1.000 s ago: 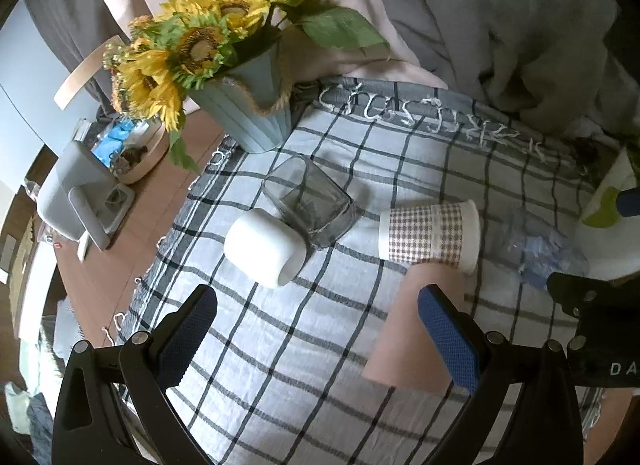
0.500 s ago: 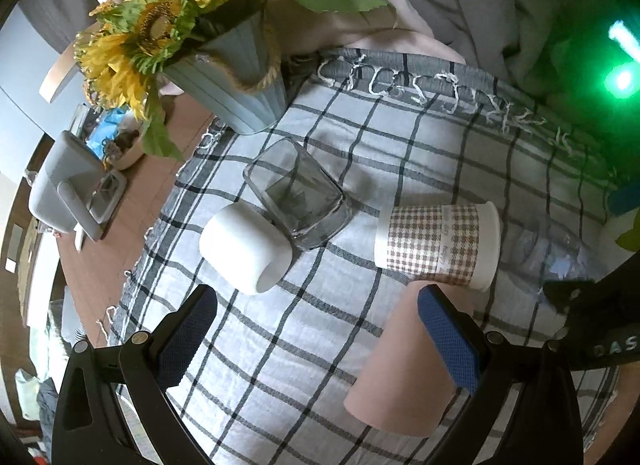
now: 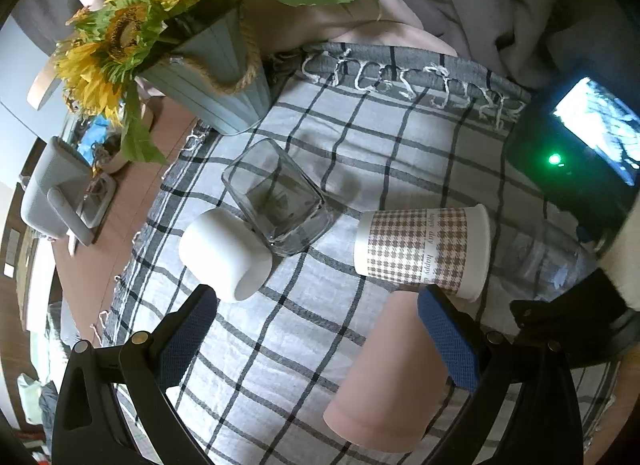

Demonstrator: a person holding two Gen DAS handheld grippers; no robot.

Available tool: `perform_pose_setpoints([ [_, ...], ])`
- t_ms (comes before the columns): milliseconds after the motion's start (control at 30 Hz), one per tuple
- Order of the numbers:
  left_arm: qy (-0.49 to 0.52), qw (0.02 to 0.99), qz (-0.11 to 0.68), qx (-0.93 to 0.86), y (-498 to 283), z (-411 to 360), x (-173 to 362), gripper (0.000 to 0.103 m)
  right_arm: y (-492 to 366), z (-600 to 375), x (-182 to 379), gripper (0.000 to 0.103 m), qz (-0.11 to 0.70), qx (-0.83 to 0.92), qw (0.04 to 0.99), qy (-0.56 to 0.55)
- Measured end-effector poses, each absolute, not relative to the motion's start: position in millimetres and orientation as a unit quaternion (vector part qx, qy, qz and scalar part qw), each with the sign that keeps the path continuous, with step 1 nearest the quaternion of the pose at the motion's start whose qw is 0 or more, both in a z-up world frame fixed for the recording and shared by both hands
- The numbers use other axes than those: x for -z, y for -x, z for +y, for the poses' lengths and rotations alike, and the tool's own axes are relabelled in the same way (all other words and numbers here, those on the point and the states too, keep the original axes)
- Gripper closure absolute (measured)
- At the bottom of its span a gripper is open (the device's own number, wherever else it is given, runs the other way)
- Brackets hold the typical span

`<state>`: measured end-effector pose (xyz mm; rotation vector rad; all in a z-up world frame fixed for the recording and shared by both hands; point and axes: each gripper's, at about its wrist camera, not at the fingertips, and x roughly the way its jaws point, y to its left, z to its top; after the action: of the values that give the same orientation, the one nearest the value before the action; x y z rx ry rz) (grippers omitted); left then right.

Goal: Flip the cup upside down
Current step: 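Close the right gripper around the clear plastic cup's body, then lift the clear cup with the right gripper and turn it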

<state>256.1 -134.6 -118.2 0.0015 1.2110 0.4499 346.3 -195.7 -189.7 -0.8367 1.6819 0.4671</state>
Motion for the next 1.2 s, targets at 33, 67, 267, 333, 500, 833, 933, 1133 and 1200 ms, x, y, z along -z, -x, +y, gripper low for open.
perform_pose_setpoints([
  [33,-0.002,0.799,0.564,-0.209,-256.2,-135.3,118.4,0.001,-347.2,-195.8,191.2,0.012,0.716,-0.199,0.566,0.356],
  [67,-0.004,0.799,0.564,-0.209,-256.8,-136.0,118.8,0.001,-348.2,-195.5,193.5,0.012,0.718,-0.199,0.565,0.355],
  [267,-0.004,0.797,0.567,-0.207,-258.2,-134.7,119.6,0.001,-350.0,-198.9,205.5,0.013,0.720,-0.191,0.563,0.358],
  [333,-0.004,0.797,0.568,-0.206,-258.8,-134.7,119.8,0.001,-351.3,-202.2,208.1,0.013,0.723,-0.189,0.564,0.353],
  [500,-0.007,0.798,0.567,-0.205,-259.0,-136.5,119.7,0.001,-348.8,-209.6,220.3,0.017,0.725,-0.179,0.560,0.358],
  [833,-0.004,0.801,0.568,-0.190,-252.1,-131.4,115.8,0.001,-346.7,-231.1,219.5,0.023,0.729,-0.149,0.592,0.310],
  [933,-0.014,0.806,0.565,-0.174,-247.9,-133.2,111.0,0.001,-340.9,-233.2,211.0,0.023,0.729,-0.145,0.600,0.295],
  [1133,-0.026,0.817,0.554,-0.157,-234.7,-128.4,96.2,0.001,-330.2,-242.0,191.1,0.023,0.728,-0.133,0.612,0.280],
  [1200,-0.024,0.817,0.555,-0.152,-229.7,-122.7,93.4,0.001,-322.8,-243.2,182.3,0.023,0.727,-0.124,0.616,0.275],
])
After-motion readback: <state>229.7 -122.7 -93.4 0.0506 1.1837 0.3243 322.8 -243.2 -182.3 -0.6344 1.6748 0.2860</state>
